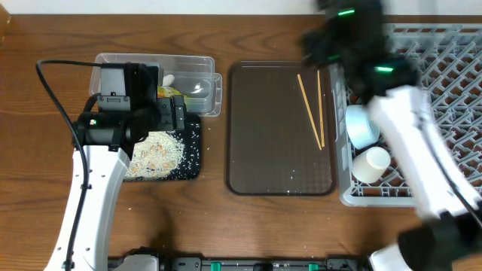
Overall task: Sort waste into correct bins and load items into the dishwasher rack
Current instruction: 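Reach the right gripper down to the wooden chopsticks on the tray, then pinch one chopstick with the right gripper and lift it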
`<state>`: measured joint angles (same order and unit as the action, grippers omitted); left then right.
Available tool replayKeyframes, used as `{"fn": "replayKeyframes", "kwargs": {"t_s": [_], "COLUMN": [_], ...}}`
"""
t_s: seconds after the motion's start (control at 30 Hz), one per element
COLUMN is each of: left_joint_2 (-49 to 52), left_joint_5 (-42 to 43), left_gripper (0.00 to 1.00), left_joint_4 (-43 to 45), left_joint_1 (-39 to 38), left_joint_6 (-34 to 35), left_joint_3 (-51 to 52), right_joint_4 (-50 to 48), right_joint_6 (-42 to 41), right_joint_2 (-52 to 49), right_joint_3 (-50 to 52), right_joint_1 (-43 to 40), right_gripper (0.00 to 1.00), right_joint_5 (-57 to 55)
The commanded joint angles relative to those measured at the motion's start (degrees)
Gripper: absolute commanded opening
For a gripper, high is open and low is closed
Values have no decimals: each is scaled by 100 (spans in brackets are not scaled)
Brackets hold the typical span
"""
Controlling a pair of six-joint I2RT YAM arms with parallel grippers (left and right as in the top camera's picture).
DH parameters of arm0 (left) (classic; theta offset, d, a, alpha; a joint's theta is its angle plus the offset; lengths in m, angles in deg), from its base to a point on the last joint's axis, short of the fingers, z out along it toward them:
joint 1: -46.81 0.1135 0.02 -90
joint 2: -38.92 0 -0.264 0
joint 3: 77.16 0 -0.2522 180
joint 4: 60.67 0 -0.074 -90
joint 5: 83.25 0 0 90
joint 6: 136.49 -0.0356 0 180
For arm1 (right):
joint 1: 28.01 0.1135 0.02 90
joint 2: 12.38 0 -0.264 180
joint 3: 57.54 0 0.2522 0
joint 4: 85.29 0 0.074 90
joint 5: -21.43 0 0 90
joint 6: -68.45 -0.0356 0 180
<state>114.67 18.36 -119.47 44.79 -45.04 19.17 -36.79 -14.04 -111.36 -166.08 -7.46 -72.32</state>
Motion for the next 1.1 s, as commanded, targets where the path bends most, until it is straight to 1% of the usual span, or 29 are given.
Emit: {"fn": "replayKeyframes", "kwargs": {"t_s": [0.0, 0.2, 0.33, 0.43, 0.6, 0.7, 0.83, 1.07], "left_joint_2": [13, 13, 13, 13, 13, 13, 13, 13], "left_joint_5": [-37, -37, -35, -37, -37, -37, -37, -37], "left_gripper": [91, 91, 91, 91, 91, 91, 91, 91], "left_joint_4": [-15, -15, -15, -15, -15, -15, -15, -15], "left_joint_1": [24, 24, 24, 24, 24, 24, 24, 24], "left_joint_6": [-31, -31, -31, -31, -31, -31, -31, -31], "left_joint_3": [-125, -125, -125, -125, -125, -125, -125, -125], "right_joint_4": [354, 1095, 1110, 1016, 938, 916, 892, 796], "right_joint_6": [-146, -149, -153, -273, -597, -798, -870, -1056], "right_joint_2": [-610, -1040, -1139, -1255, -1497, -1648, -1862, -2343], "right_joint_3": [103, 116, 232, 363, 662, 704, 717, 719], "right_joint_1": [544, 874, 831, 662, 356, 240, 190, 188], "right_gripper": [99, 99, 99, 93, 79, 76, 68, 63], "right_joint_5": [-551, -199, -201, -203, -197, -181, -212, -555]}}
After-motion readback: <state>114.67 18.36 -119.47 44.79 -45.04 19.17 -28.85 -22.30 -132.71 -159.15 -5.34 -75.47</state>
